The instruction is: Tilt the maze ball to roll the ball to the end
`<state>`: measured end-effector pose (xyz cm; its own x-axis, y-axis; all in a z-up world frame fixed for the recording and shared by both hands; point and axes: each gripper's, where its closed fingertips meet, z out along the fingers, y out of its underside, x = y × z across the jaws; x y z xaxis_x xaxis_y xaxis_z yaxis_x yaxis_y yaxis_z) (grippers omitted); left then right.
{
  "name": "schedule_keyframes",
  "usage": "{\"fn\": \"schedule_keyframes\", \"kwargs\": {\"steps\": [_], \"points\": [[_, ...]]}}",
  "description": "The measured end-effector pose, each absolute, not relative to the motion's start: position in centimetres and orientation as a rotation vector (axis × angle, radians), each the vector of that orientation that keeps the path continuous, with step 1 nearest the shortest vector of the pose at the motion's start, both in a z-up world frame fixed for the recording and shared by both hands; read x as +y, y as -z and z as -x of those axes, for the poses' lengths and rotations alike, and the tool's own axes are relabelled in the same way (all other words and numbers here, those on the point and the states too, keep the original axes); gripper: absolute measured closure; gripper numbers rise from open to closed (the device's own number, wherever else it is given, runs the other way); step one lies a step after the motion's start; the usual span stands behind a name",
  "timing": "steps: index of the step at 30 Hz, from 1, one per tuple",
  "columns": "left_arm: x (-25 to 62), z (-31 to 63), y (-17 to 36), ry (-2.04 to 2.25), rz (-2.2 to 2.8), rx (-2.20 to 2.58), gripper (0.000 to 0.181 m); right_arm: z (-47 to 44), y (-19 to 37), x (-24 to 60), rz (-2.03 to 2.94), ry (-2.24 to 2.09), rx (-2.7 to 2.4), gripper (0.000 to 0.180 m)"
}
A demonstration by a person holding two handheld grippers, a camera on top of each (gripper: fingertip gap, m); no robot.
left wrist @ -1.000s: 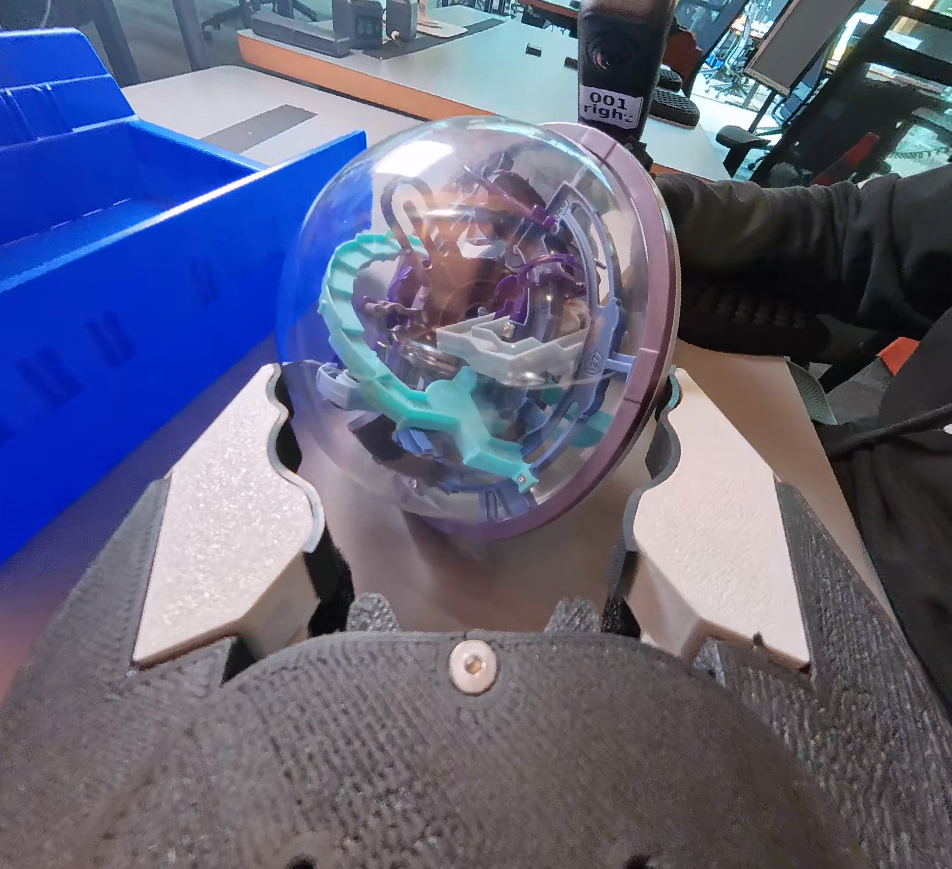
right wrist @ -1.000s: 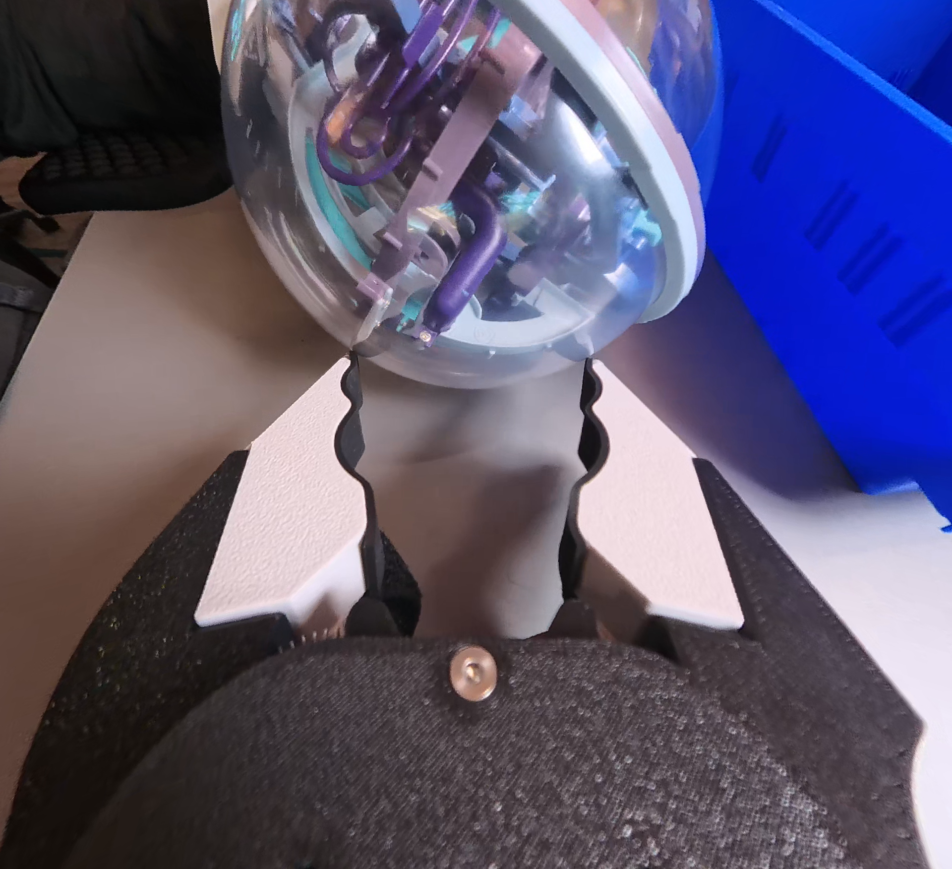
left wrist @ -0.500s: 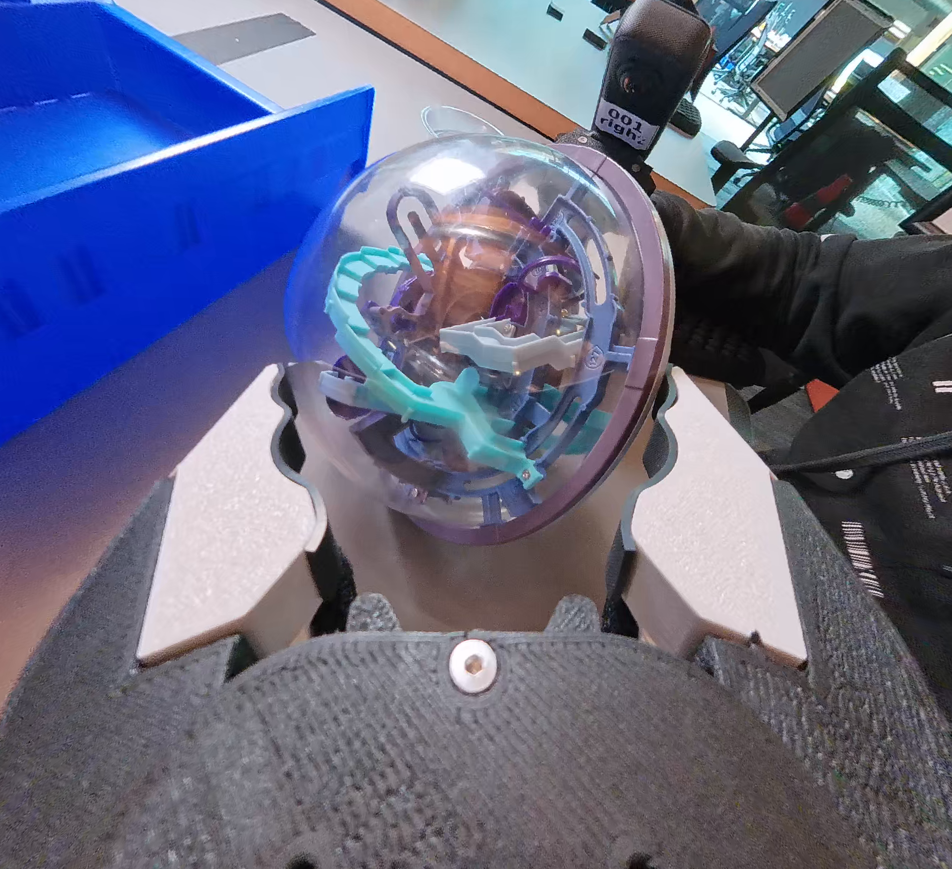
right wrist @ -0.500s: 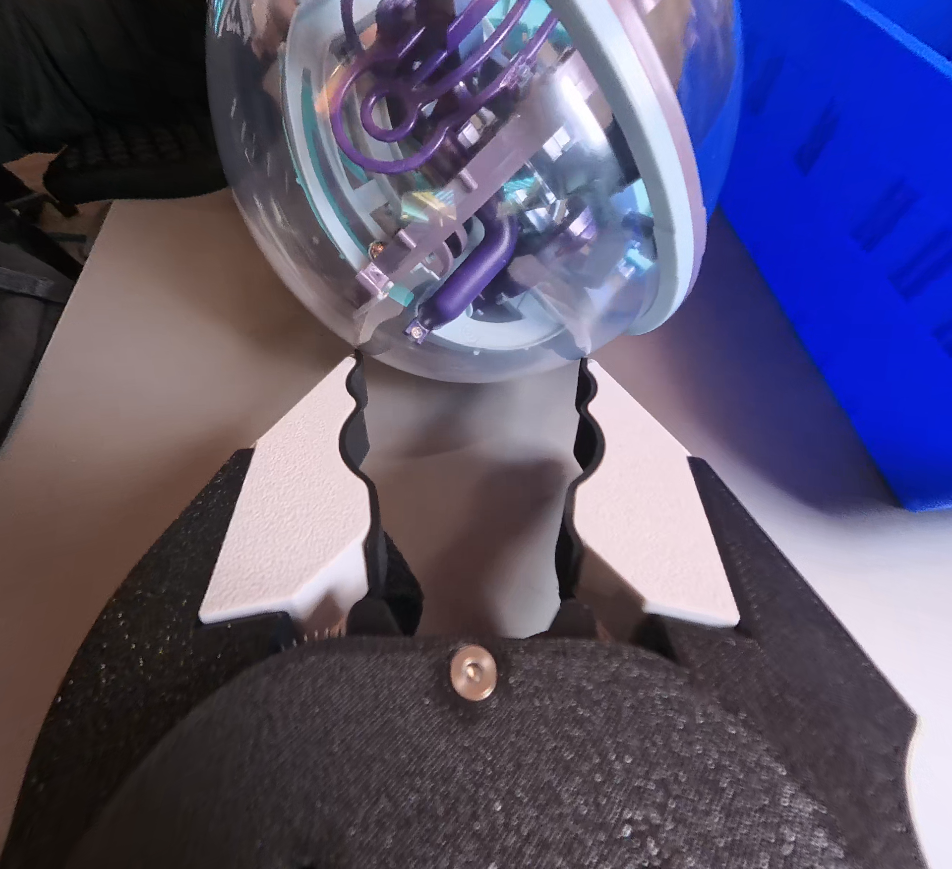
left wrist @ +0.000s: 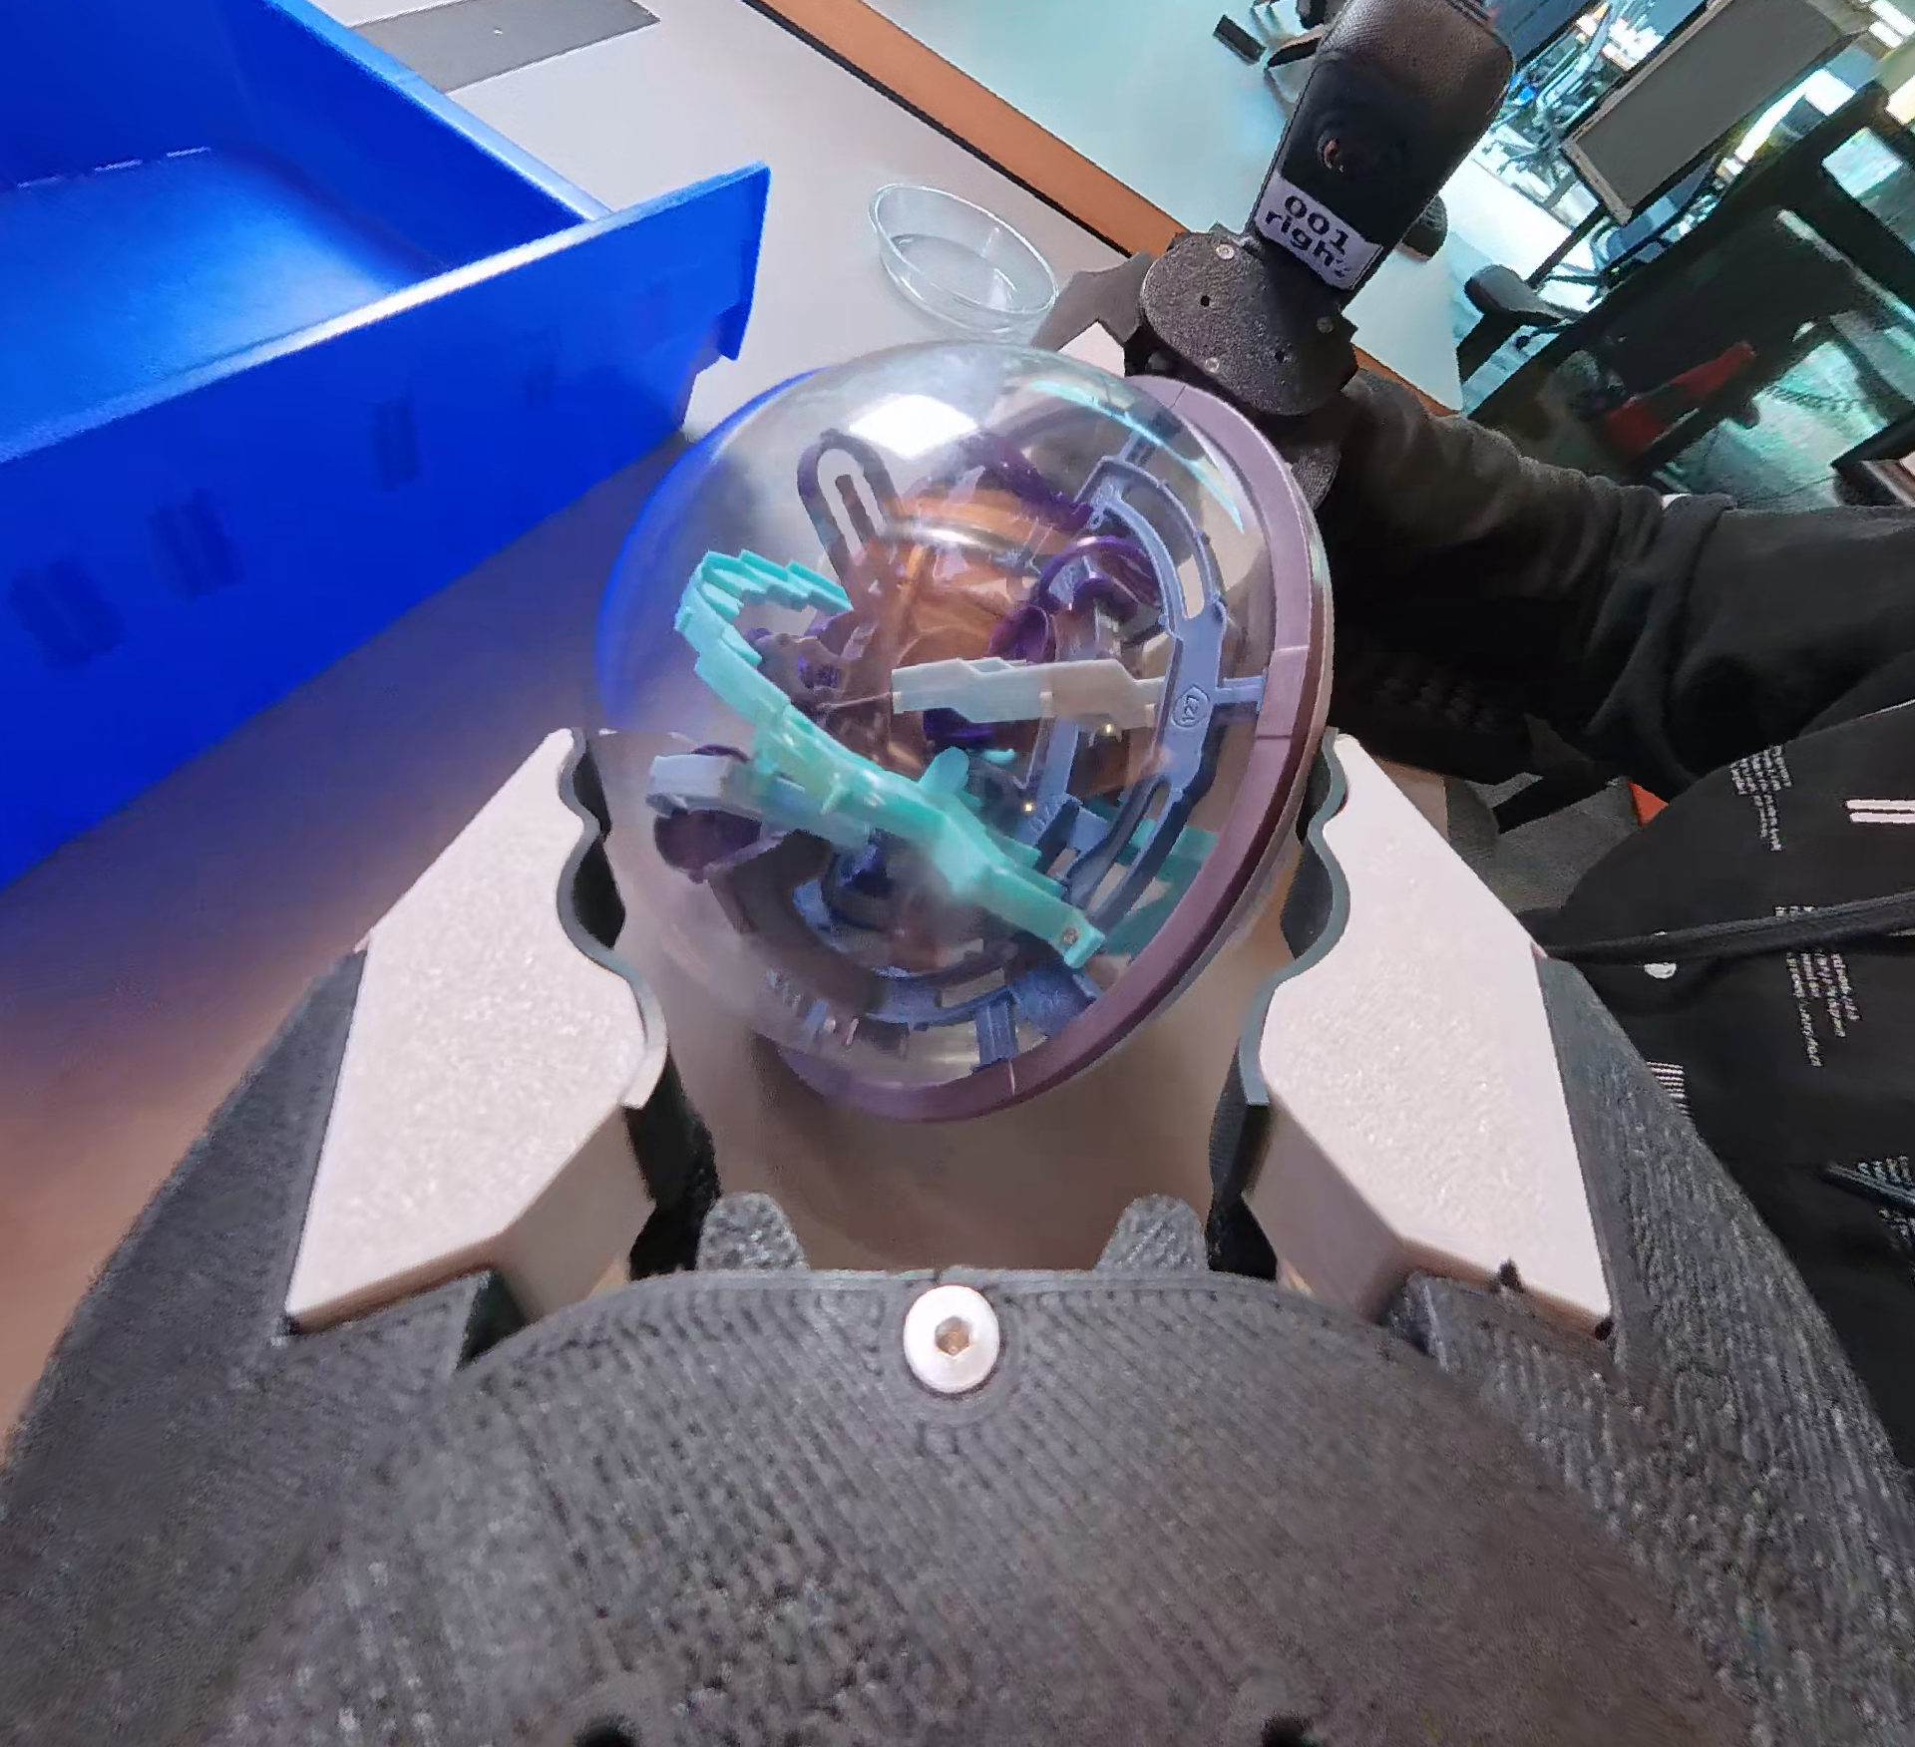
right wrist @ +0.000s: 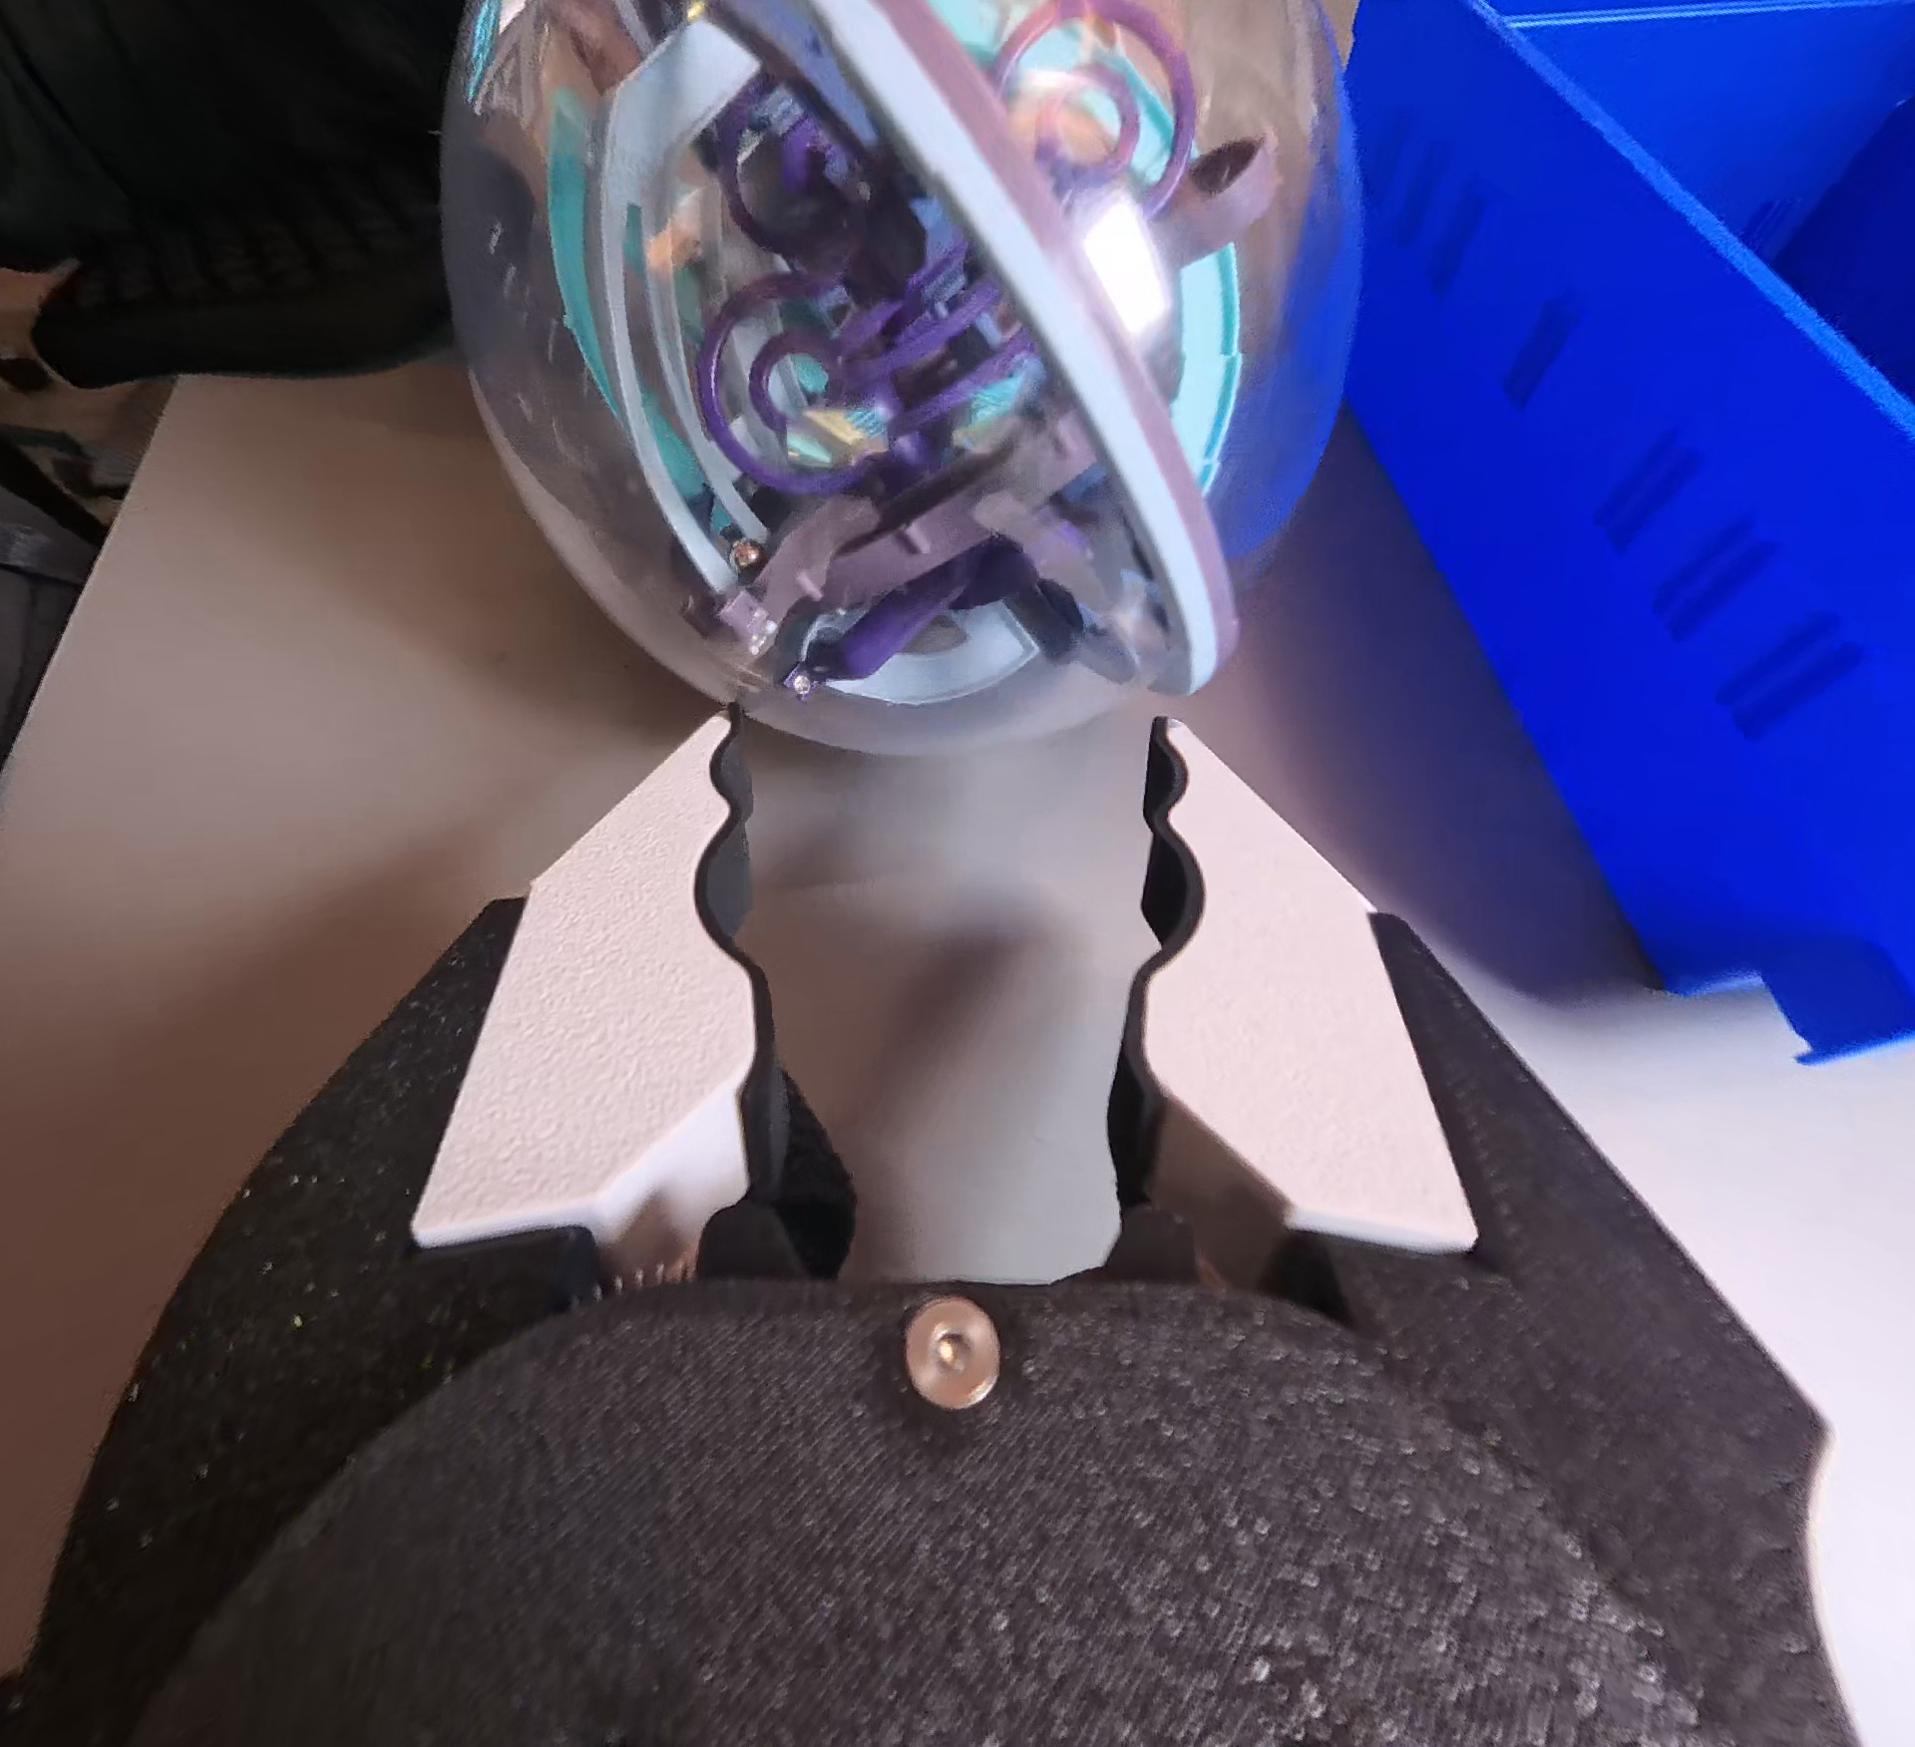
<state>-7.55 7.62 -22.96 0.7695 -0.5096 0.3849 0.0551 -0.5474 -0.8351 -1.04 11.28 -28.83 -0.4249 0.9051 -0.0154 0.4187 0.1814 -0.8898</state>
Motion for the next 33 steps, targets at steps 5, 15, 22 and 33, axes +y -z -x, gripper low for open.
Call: {"fn": "schedule_keyframes", "kwargs": {"steps": [5, 15, 22, 33], "points": [[8.0, 7.3, 22.8, 0.735, 2.055, 0.364, 0.050, 0.7, 28.4, 12.1, 1.232, -1.149, -1.926, 0.105], [8.3, 7.1, 22.8, 0.757, 2.122, 0.467, 0.051, -0.1, 23.6, 13.1, 1.070, -1.232, -1.761, 0.132], [9.0, 6.7, 22.6, 0.789, 2.175, 0.557, 0.051, -0.6, 23.8, 12.2, 0.991, -1.238, -1.809, 0.144], [11.4, 6.1, 21.8, 0.951, 2.196, 0.544, 0.052, -1.1, 23.6, 13.2, 1.015, -1.286, -1.763, 0.172]]}}
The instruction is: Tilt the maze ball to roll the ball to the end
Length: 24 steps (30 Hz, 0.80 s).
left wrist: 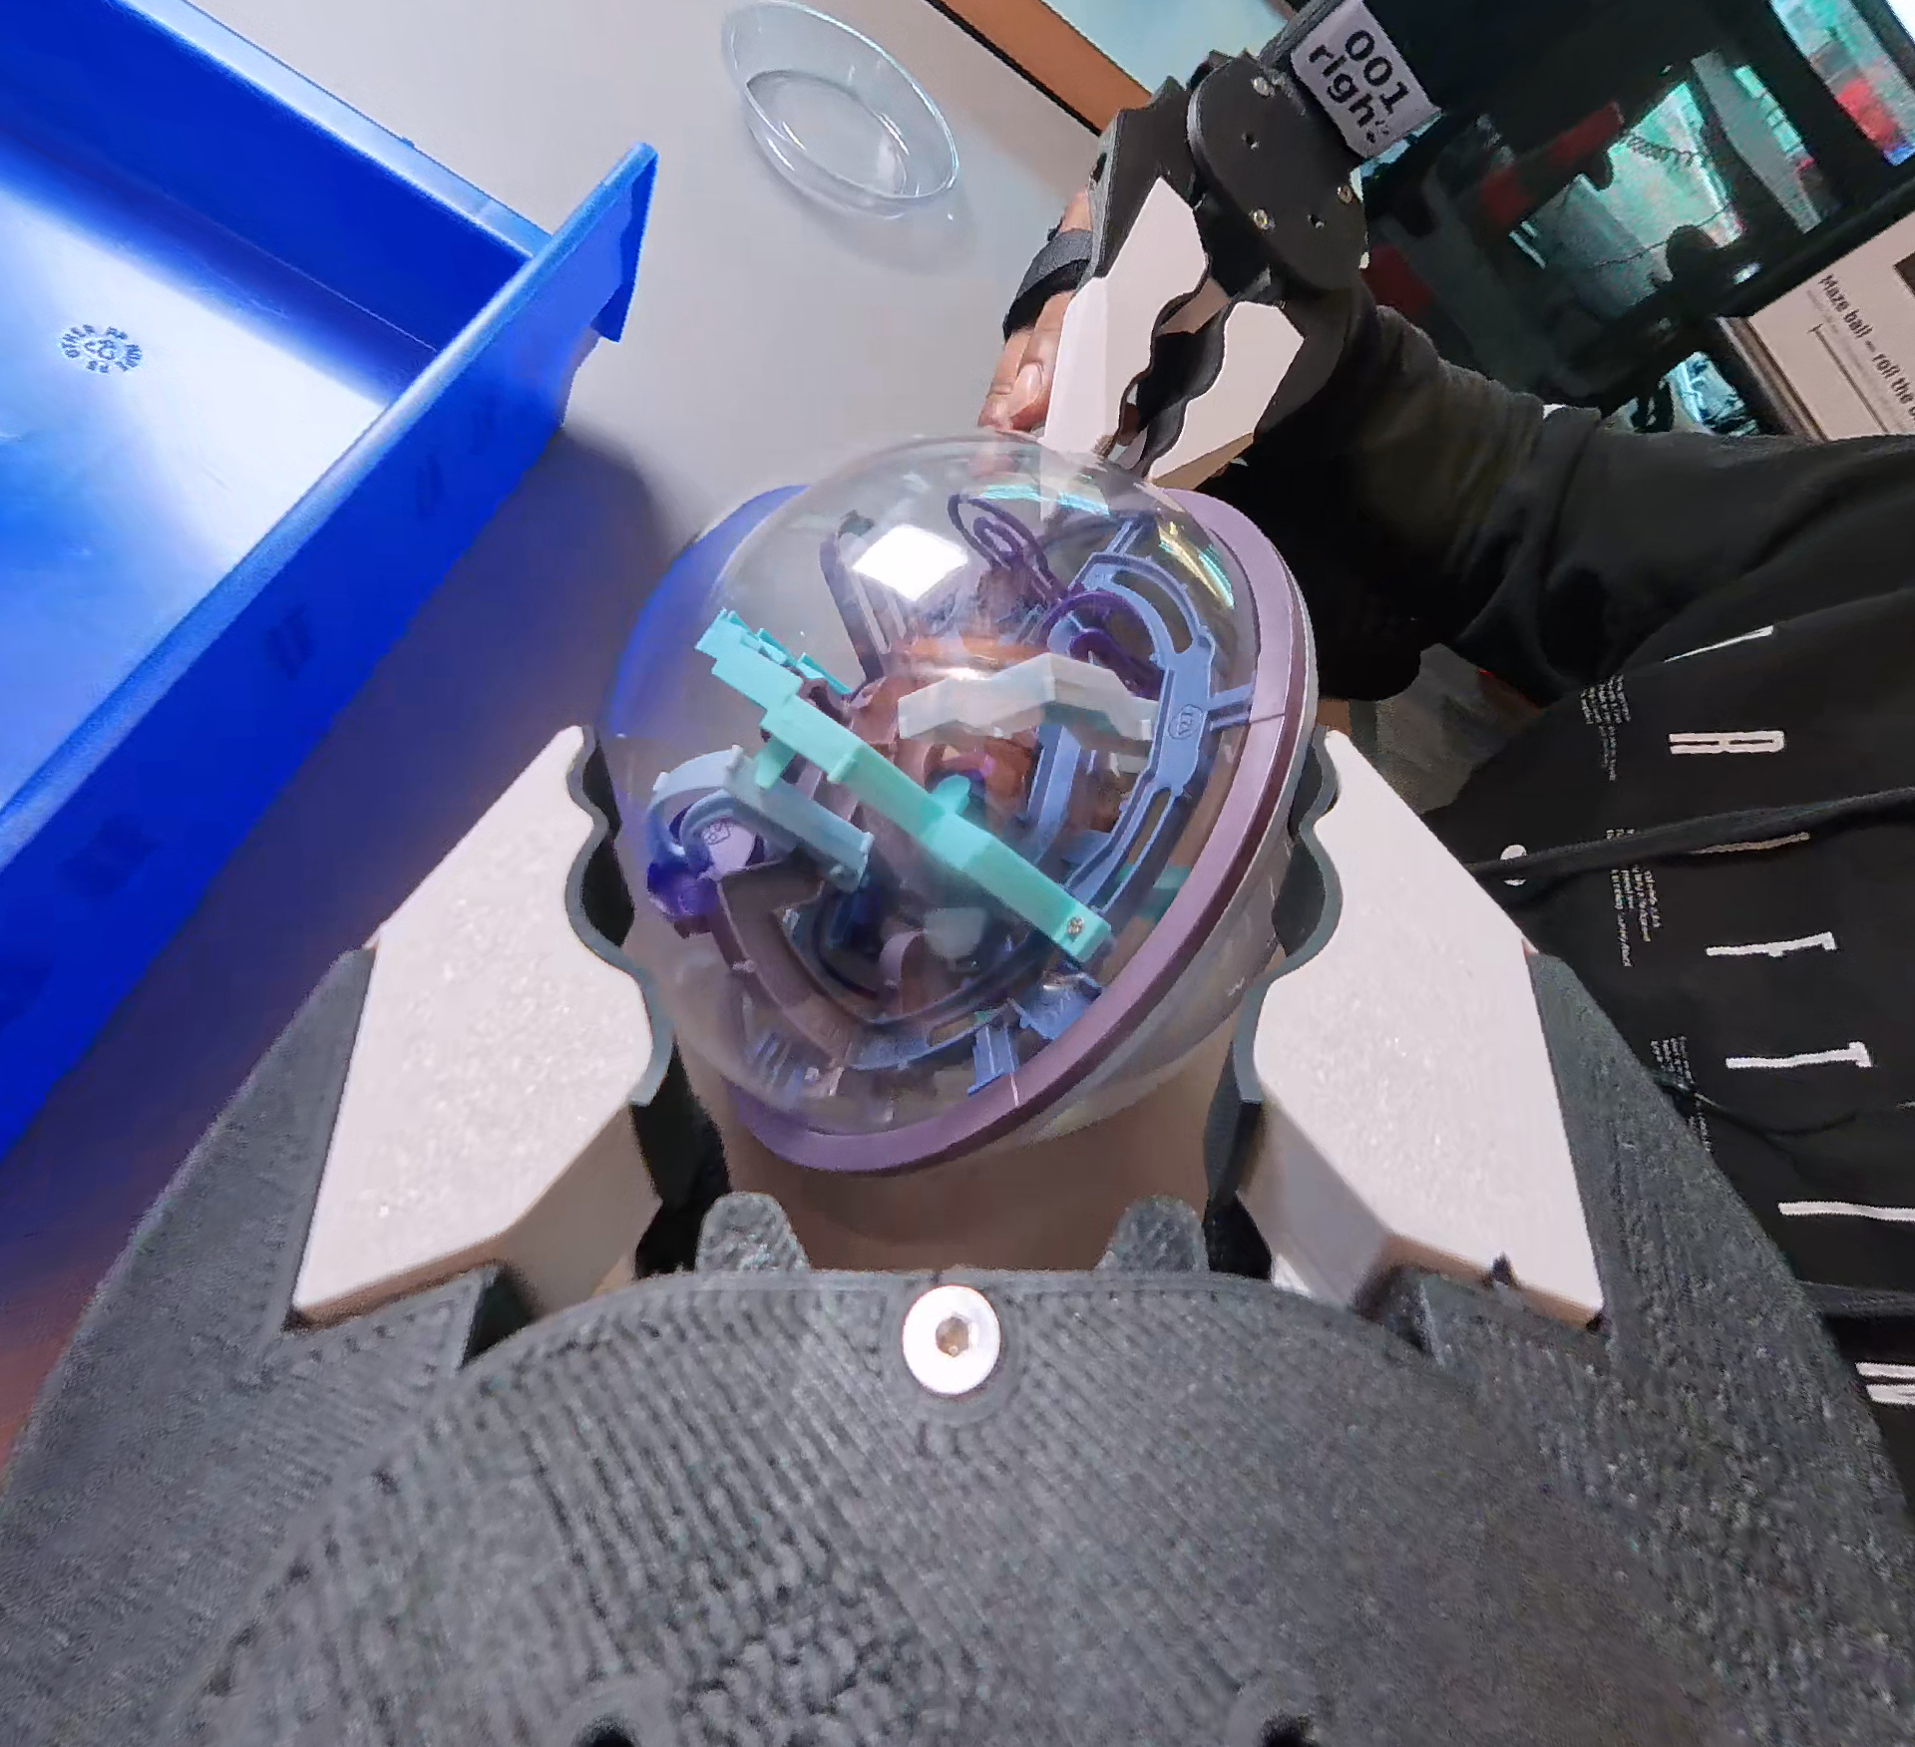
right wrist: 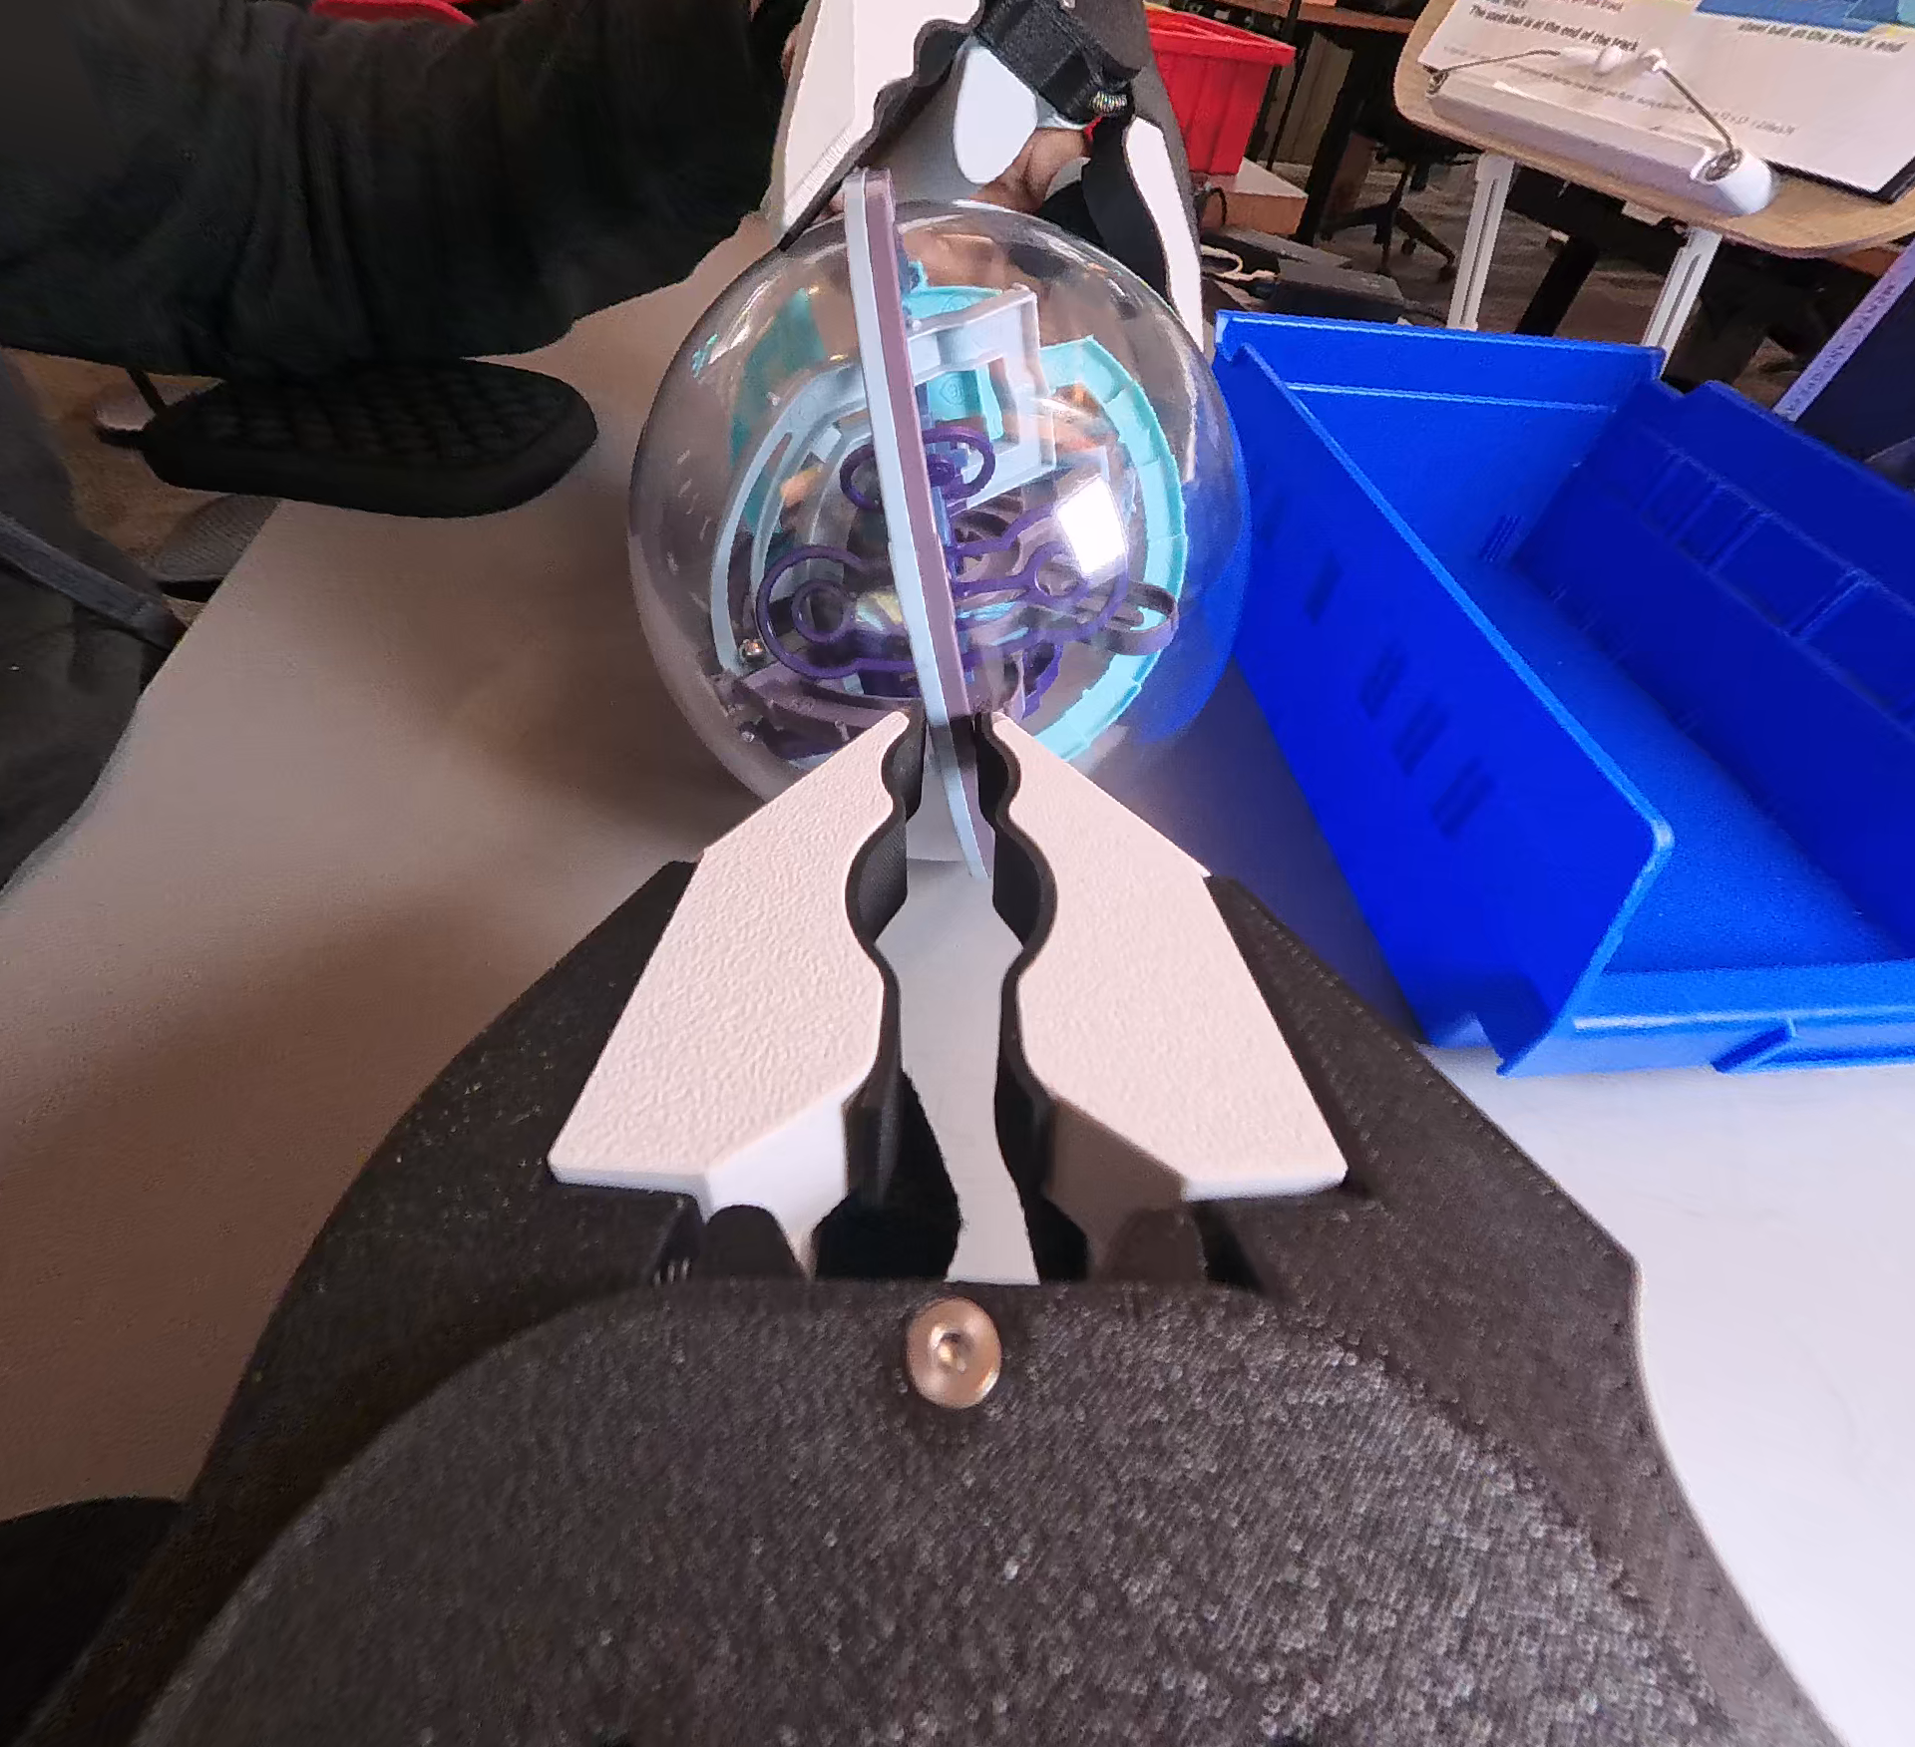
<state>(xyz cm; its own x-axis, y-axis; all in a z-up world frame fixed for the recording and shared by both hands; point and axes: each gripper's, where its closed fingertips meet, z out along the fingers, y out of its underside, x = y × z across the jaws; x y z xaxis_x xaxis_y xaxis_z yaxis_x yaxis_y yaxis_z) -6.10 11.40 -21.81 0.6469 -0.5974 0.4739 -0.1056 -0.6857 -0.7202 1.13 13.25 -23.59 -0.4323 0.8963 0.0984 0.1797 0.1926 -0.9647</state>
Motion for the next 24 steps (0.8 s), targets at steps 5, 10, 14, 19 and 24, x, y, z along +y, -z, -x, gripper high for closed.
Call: {"fn": "schedule_keyframes", "kwargs": {"steps": [5, 10, 14, 19, 24], "points": [[11.7, 6.1, 21.7, 0.975, 2.184, 0.529, 0.052, -1.1, 23.6, 13.3, 1.023, -1.303, -1.757, 0.172], [12.2, 6.2, 21.7, 1.013, 2.179, 0.511, 0.052, -1.0, 23.6, 13.5, 1.062, -1.323, -1.749, 0.173], [12.8, 6.4, 21.6, 1.075, 2.179, 0.490, 0.053, -1.0, 23.6, 13.7, 1.123, -1.373, -1.732, 0.173], [13.6, 6.5, 21.6, 1.154, 2.153, 0.490, 0.053, -1.0, 23.5, 13.7, 1.166, -1.404, -1.729, 0.173], [14.1, 6.5, 21.5, 1.184, 2.124, 0.483, 0.054, -1.1, 23.7, 13.7, 1.228, -1.451, -1.703, 0.173]]}}
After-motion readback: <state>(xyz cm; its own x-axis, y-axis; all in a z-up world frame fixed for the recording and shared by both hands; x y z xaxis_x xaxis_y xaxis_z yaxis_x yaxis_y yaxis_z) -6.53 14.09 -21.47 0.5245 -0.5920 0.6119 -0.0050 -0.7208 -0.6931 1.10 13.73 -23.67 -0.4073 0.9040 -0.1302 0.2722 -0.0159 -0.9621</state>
